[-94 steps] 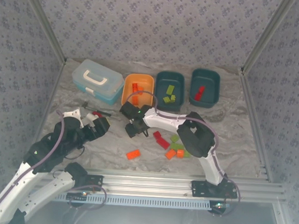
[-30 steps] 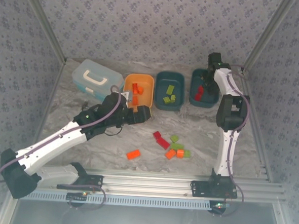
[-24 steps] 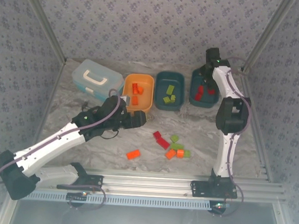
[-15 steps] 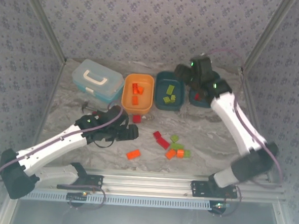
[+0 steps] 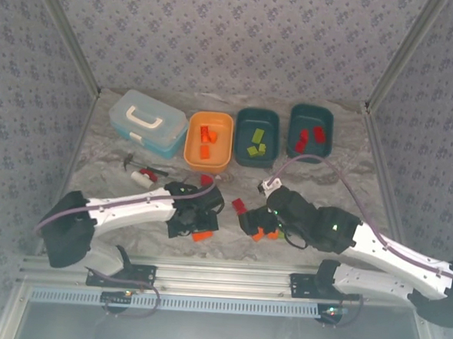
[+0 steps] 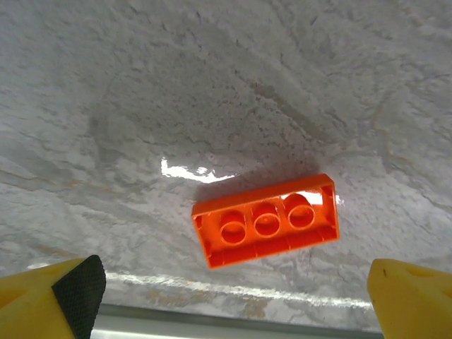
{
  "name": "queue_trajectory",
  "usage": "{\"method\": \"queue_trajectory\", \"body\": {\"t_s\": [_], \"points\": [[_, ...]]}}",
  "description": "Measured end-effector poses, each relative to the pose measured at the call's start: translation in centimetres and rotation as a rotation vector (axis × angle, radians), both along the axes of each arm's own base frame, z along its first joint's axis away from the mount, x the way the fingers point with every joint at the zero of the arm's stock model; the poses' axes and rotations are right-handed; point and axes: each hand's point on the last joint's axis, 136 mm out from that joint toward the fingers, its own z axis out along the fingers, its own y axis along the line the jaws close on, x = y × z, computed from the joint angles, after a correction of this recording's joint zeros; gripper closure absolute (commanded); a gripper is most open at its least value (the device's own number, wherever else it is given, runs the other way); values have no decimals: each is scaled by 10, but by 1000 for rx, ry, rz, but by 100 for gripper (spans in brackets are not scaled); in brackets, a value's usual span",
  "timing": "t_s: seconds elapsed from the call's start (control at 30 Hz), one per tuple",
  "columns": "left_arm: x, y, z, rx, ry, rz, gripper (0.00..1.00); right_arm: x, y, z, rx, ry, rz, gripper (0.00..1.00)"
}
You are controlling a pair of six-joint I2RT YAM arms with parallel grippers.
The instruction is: Sort the legos into containers by color
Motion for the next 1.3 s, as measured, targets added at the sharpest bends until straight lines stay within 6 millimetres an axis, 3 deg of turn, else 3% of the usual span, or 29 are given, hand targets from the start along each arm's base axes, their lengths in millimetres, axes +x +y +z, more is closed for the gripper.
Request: {"method": "queue_trajectory", "body": {"t_s": [0.17, 0.4, 0.6, 0.8, 0.9, 1.1, 1.17, 1.3], "points": [[-3, -10, -24, 50, 43, 33, 2, -2, 0, -2, -8, -15, -15, 7], [-4, -18, -36, 51, 49, 63, 7, -4, -4, 3, 12, -43, -25, 7], [-4, -22, -40, 54, 41, 77, 22, -4, -9, 6, 29, -56, -41, 7], [2, -21, -38, 61, 9, 88, 44, -3, -10, 5, 28, -56, -45, 7], [6, -19, -34, 65, -21, 86, 47, -2, -11, 5, 26, -60, -50, 7], [26, -17, -4, 77, -91, 69, 47, -2, -11, 3, 28, -56, -56, 7], [47, -19, 15, 48, -129, 78, 47, 1, -12, 4, 32, -56, -68, 7], [111, -13, 69, -28, -247, 116, 47, 21, -12, 14, 109, -55, -134, 7]]}}
